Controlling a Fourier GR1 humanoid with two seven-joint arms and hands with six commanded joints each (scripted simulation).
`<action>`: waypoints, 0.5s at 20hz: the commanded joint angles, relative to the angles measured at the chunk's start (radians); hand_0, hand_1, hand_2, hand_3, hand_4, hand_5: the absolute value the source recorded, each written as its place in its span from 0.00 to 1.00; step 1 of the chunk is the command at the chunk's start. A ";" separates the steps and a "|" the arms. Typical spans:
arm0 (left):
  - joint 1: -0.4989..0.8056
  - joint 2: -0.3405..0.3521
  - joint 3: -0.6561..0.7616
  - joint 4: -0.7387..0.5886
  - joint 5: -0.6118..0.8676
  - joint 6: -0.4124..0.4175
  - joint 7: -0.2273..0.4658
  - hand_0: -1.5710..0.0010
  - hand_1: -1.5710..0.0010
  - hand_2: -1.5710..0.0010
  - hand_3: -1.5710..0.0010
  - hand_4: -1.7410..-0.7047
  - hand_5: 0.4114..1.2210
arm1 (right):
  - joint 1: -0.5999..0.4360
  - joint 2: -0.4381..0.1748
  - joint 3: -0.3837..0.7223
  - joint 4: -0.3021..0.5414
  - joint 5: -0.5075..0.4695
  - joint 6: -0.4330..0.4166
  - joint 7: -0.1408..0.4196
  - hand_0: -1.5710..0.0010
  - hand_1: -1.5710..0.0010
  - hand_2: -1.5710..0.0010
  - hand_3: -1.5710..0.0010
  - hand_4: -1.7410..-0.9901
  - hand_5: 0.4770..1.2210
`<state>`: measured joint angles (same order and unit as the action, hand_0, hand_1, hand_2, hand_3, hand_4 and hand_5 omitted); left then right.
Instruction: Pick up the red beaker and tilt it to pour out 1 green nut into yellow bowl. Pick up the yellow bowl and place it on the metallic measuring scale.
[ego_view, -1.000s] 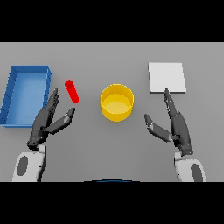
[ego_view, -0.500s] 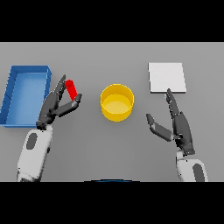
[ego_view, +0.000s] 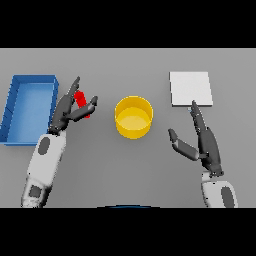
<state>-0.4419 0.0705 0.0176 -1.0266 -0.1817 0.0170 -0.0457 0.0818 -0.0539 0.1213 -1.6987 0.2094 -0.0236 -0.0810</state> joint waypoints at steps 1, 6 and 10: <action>-0.016 -0.008 0.008 0.031 0.004 0.004 -0.029 1.00 1.00 1.00 1.00 0.50 0.34 | 0.010 0.006 0.006 -0.009 -0.001 0.001 -0.004 1.00 1.00 1.00 1.00 0.66 0.22; -0.072 -0.037 0.074 0.152 0.064 -0.001 -0.146 1.00 0.99 0.97 0.98 0.40 0.40 | -0.009 0.002 -0.004 -0.005 -0.010 0.001 0.012 1.00 1.00 1.00 1.00 0.66 0.22; -0.088 -0.064 0.089 0.196 0.047 0.074 -0.179 0.65 0.63 0.58 0.54 0.26 0.66 | 0.026 0.001 0.001 -0.012 -0.002 0.001 -0.011 1.00 1.00 1.00 1.00 0.67 0.23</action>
<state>-0.5299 0.0066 0.1063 -0.8301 -0.1345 0.0910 -0.2223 0.1084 -0.0527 0.1228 -1.7105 0.2072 -0.0228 -0.0928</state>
